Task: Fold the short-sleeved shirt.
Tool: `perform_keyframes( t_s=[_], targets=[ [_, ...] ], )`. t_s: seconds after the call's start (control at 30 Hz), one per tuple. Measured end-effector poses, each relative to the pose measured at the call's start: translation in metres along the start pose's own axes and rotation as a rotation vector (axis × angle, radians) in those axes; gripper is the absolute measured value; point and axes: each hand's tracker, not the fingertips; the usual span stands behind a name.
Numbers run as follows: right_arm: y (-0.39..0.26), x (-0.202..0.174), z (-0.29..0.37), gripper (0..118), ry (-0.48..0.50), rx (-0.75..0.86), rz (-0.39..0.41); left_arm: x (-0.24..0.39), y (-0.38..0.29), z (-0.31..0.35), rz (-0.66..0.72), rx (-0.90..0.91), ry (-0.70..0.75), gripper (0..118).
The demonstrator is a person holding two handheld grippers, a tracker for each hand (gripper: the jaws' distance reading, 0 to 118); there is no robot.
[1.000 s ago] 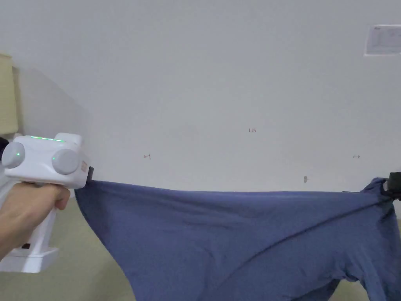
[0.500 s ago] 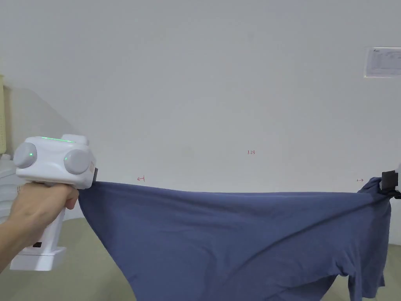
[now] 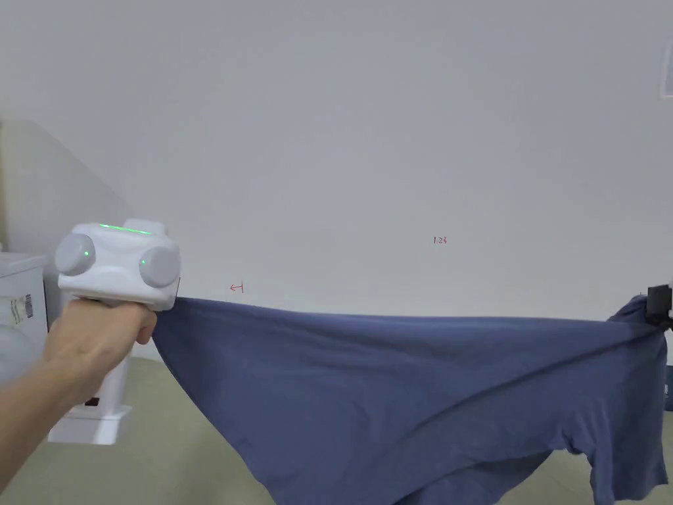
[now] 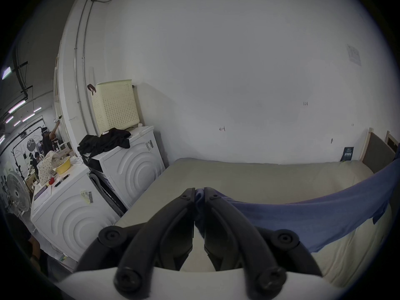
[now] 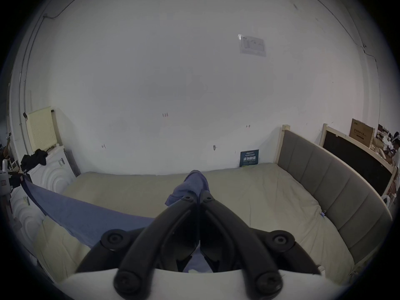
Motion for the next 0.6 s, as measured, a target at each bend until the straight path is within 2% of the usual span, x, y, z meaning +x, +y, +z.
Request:
perform_keyframes(
  t_s=[0.13,0.33,0.4,0.43,0.5,0.57,0.6],
  targets=[
    [-0.043,0.001,-0.02,3,-0.001,-0.045,0.023,0.008,-0.047,-0.022,-0.055,-0.06,-0.045,7],
    [-0.162,0.019,-0.005,3,0.025,-0.231,0.05,0.0,-0.165,-0.019,-0.04,-0.203,-0.131,7],
    [-0.207,0.024,0.015,3,0.02,-0.289,0.032,-0.005,-0.209,-0.01,-0.053,-0.241,-0.154,7],
    [-0.227,0.029,0.024,3,0.05,-0.293,-0.011,-0.006,-0.228,-0.004,-0.071,-0.259,-0.155,7],
    [-0.268,0.035,0.047,3,0.036,-0.338,-0.035,-0.014,-0.268,0.012,-0.092,-0.309,-0.177,7],
    [-0.302,0.04,0.071,3,0.025,-0.373,-0.026,-0.02,-0.302,0.027,-0.109,-0.332,-0.173,7],
    [-0.32,0.043,0.084,3,0.016,-0.388,-0.05,-0.024,-0.317,0.034,-0.129,-0.341,-0.171,7]
  ],
)
